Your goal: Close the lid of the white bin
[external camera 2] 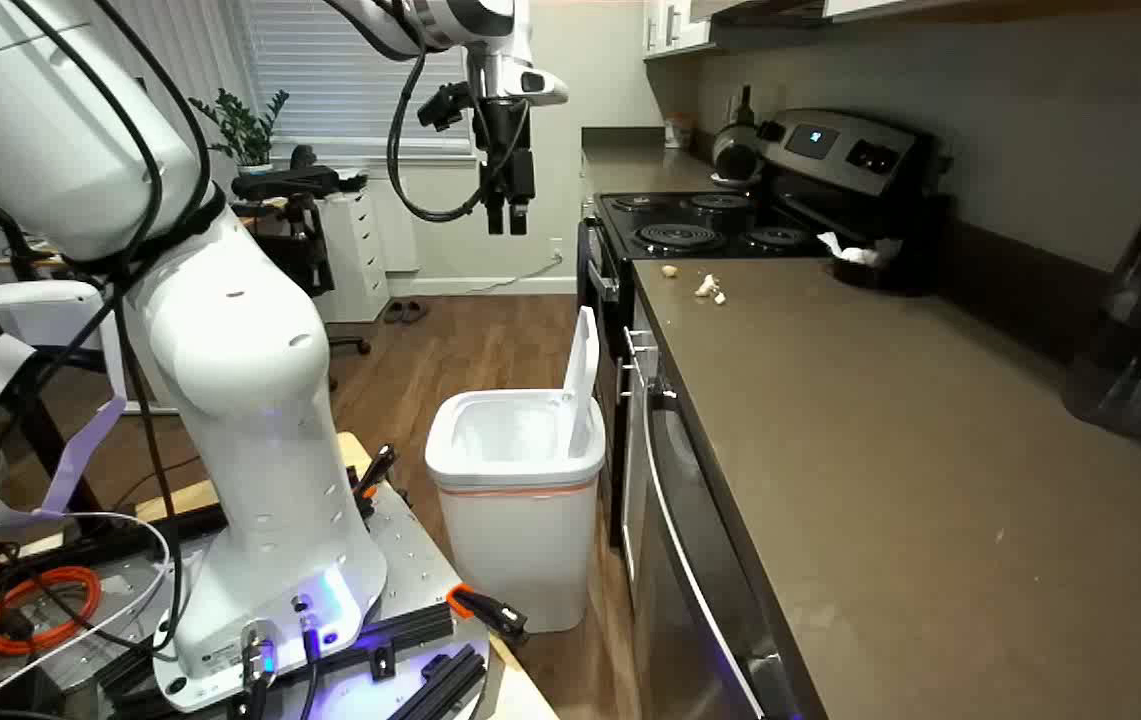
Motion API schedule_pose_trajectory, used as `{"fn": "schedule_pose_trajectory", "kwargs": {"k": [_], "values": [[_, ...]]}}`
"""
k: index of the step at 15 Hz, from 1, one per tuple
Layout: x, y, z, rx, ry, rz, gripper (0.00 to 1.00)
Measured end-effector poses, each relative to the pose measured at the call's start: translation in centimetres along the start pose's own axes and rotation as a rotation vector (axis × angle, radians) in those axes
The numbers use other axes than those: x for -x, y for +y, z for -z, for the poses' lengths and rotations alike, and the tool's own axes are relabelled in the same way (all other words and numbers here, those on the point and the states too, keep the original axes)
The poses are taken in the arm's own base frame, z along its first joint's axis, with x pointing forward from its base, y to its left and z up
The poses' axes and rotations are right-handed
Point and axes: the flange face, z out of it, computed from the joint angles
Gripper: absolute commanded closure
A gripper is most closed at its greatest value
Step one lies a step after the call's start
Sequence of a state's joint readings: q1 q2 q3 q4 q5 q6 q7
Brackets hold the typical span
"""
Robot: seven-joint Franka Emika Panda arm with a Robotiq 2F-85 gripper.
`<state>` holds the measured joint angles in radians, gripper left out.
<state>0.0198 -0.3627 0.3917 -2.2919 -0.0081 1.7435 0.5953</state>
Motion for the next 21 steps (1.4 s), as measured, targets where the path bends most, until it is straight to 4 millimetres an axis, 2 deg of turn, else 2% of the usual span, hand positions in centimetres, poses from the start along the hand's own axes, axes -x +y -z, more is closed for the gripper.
{"fn": "schedule_pose_trajectory", "kwargs": {"k": [10, 12, 14, 17, 21], "values": [[-0.1, 0.1, 0.0, -0.006, 0.0, 0.0, 0.0], [-0.7, 0.4, -0.2, -0.018, 0.008, -0.004, 0.0], [-2.5, 0.7, -0.8, -0.033, 0.04, -0.004, 0.0], [-6.8, 1.0, -3.2, -0.049, 0.113, 0.019, 0.0], [-13.1, -0.7, -7.0, -0.1, 0.195, 0.099, 0.0]]}}
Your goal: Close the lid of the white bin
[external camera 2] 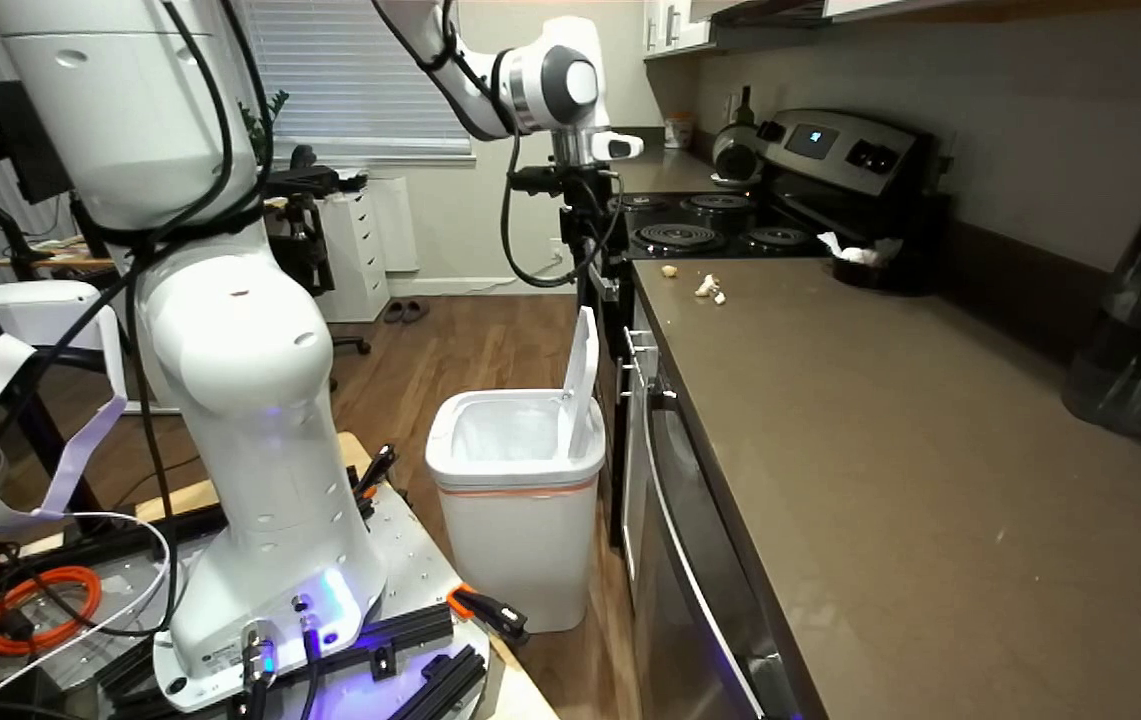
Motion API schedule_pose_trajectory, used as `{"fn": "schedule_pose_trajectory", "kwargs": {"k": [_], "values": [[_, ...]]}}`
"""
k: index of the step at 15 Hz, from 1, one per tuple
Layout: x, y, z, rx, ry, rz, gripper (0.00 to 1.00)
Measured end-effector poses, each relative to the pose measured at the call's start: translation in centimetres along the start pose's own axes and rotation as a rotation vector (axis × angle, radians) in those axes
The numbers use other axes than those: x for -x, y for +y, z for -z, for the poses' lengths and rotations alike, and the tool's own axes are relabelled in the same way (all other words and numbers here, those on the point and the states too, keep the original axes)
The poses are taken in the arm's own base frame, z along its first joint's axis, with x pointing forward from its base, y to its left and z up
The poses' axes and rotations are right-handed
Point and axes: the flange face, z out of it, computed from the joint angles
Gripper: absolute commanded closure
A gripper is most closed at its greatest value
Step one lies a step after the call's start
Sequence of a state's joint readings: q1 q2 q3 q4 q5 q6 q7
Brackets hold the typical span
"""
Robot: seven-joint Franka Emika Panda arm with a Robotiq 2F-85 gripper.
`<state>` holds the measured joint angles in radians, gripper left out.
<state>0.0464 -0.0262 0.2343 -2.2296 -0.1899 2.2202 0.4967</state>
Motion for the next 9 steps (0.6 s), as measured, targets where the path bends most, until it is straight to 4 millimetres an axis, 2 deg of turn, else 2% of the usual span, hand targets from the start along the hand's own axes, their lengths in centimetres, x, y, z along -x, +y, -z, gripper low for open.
{"fn": "schedule_pose_trajectory", "kwargs": {"k": [4, 7, 8, 9], "values": [[-4.2, -3.4, -3.6, -0.059, 0.007, 0.098, 0.0], [-6.1, -5.8, -4.5, -0.101, -0.002, 0.15, 0.0], [-6.6, -6.4, -4.6, -0.116, -0.003, 0.159, 0.21], [-7.0, -7.0, -4.7, -0.132, -0.005, 0.167, 0.26]]}}
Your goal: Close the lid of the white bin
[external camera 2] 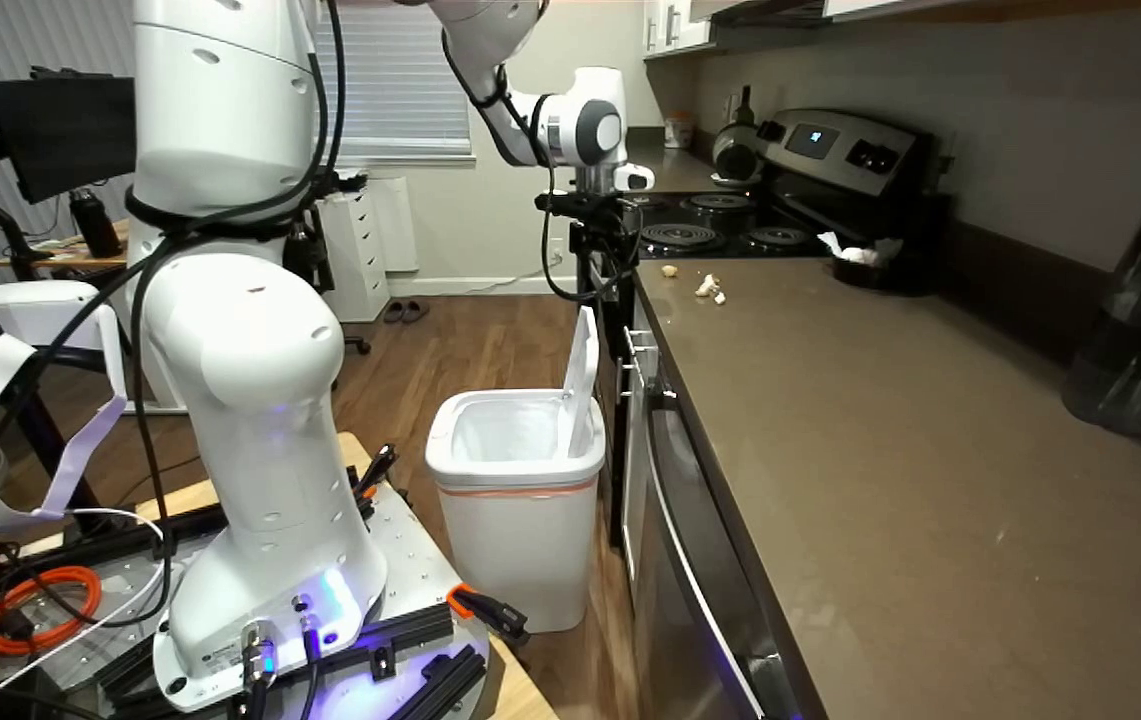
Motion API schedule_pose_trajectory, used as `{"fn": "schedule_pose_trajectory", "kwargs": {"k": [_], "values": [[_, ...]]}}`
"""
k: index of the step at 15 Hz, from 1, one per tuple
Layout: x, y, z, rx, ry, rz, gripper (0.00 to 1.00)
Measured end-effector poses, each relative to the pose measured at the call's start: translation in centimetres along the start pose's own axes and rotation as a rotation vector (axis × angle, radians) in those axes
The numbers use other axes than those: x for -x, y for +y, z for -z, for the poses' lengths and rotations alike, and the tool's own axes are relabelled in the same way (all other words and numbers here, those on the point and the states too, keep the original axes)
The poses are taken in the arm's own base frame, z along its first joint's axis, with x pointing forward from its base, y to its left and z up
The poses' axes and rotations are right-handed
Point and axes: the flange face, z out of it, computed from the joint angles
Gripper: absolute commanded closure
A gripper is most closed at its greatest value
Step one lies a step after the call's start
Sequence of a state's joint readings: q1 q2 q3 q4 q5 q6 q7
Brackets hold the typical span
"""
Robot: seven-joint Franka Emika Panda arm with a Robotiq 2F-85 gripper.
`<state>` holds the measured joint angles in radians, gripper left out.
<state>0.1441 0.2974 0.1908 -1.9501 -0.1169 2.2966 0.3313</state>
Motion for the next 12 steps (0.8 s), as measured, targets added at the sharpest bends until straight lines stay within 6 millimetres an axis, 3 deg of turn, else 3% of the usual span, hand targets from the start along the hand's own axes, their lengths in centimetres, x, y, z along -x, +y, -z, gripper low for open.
{"fn": "schedule_pose_trajectory", "kwargs": {"k": [9, 12], "values": [[-2.3, -2.8, -2.9, -0.044, -0.022, 0.035, 0.86], [-2.7, -3.7, -4.1, -0.032, -0.029, 0.051, 0.99]]}}
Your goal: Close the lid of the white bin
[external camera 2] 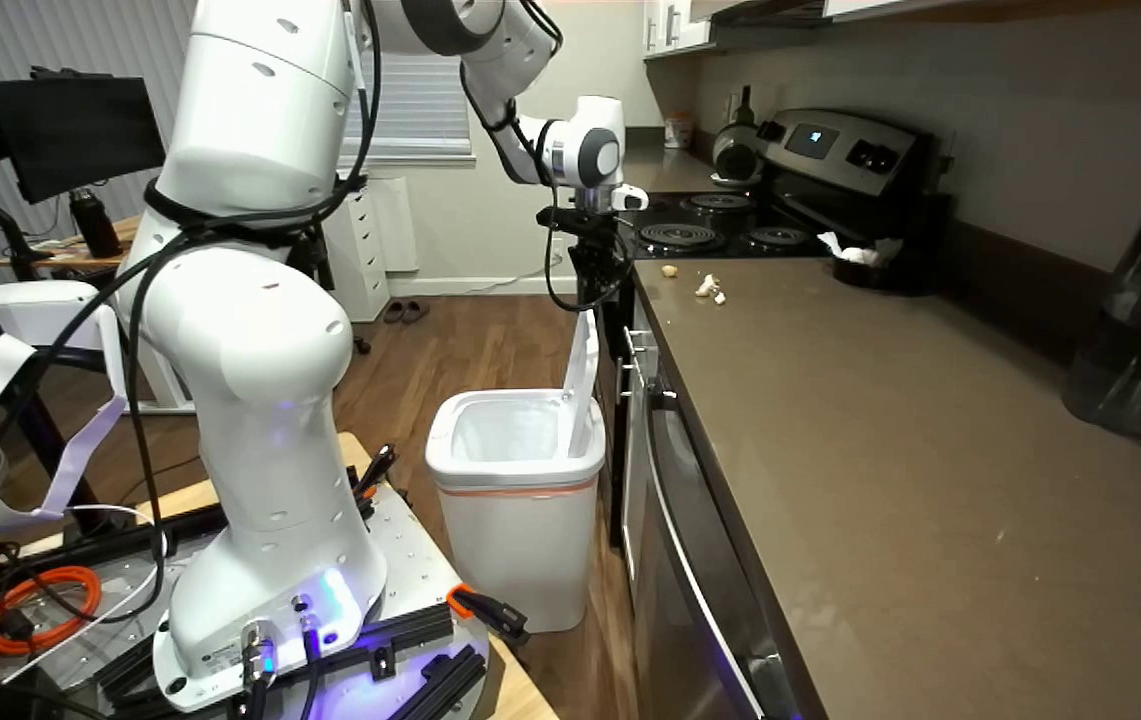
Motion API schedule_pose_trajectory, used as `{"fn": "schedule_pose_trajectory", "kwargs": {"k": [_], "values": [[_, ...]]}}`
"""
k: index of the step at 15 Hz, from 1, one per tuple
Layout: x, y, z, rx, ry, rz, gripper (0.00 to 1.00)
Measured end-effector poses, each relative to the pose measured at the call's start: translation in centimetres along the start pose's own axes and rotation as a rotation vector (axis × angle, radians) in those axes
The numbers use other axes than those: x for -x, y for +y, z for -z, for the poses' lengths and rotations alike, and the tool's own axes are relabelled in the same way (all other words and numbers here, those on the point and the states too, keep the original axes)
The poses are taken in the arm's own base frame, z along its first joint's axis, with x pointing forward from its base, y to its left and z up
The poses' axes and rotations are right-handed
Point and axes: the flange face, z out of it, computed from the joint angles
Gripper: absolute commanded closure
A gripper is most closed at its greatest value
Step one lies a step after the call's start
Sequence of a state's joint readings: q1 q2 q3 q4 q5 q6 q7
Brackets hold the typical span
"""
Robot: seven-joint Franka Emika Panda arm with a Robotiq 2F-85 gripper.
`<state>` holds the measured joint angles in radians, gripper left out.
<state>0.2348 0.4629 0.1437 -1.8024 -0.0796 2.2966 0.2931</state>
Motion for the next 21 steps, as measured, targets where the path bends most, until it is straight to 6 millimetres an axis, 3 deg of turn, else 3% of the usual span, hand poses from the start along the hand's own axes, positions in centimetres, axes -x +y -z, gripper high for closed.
{"fn": "schedule_pose_trajectory", "kwargs": {"k": [9, 16, 21], "values": [[-1.8, -0.8, -4.5, 0.067, -0.013, 0.045, 1.0], [-2.8, -1.2, -6.1, 0.062, -0.022, 0.056, 1.0], [-2.5, -2.7, -6.6, 0.021, -0.044, 0.098, 1.0]]}}
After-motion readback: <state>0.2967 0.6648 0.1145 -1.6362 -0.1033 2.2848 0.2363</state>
